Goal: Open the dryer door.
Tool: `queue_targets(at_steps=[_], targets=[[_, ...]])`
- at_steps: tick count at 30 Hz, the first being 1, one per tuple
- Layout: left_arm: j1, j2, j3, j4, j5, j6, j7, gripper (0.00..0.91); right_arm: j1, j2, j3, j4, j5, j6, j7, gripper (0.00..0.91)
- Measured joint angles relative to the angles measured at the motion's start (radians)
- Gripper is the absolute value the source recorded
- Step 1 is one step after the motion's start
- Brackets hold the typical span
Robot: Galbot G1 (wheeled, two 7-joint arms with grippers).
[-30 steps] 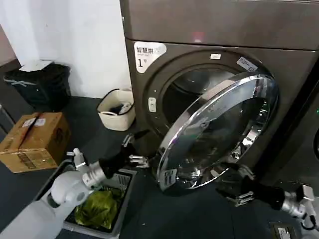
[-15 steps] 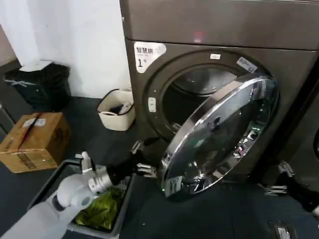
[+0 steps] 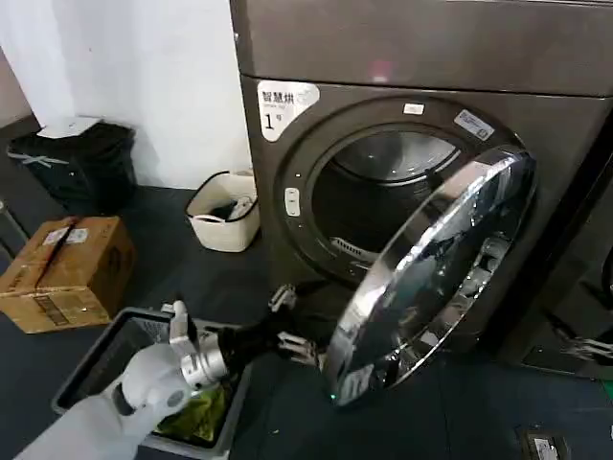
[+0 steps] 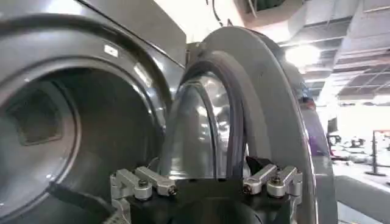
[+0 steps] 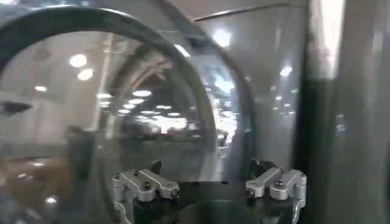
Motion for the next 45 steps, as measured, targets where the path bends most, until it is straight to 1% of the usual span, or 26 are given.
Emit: queue_targets(at_steps=[6,13,18,29,45], targets=[[-0.022,-0.004,0.059,-0.008,-0.024,-0.016,0.013,0.907,-0.017,0.002,0.03,0.005,0.009,-0.001,0.02,0.907],[-0.066,-0.012,0.129,-0.016,-0.119,-0.031,0.024,0.907,-0.028,-0.004,0.062,0.012,0.023,-0.003,0.047,0.907],[-0.097,-0.025,0.171,-0.015,-0.148,-0.032,0.033,0.907,-0.038,-0.004,0.079,0.015,0.027,-0.003,0.047,0.907],[-0.148,-0.064,0.254,0.028,-0.194,-0.034,0.028,0.907,-0.051,-0.023,0.119,0.011,0.042,-0.003,0.054,0.907],[-0.206,-0.154,0.358,0.101,-0.208,-0.026,0.036,0.907,-0.042,-0.046,0.136,-0.025,0.042,-0.001,0.055,0.907]])
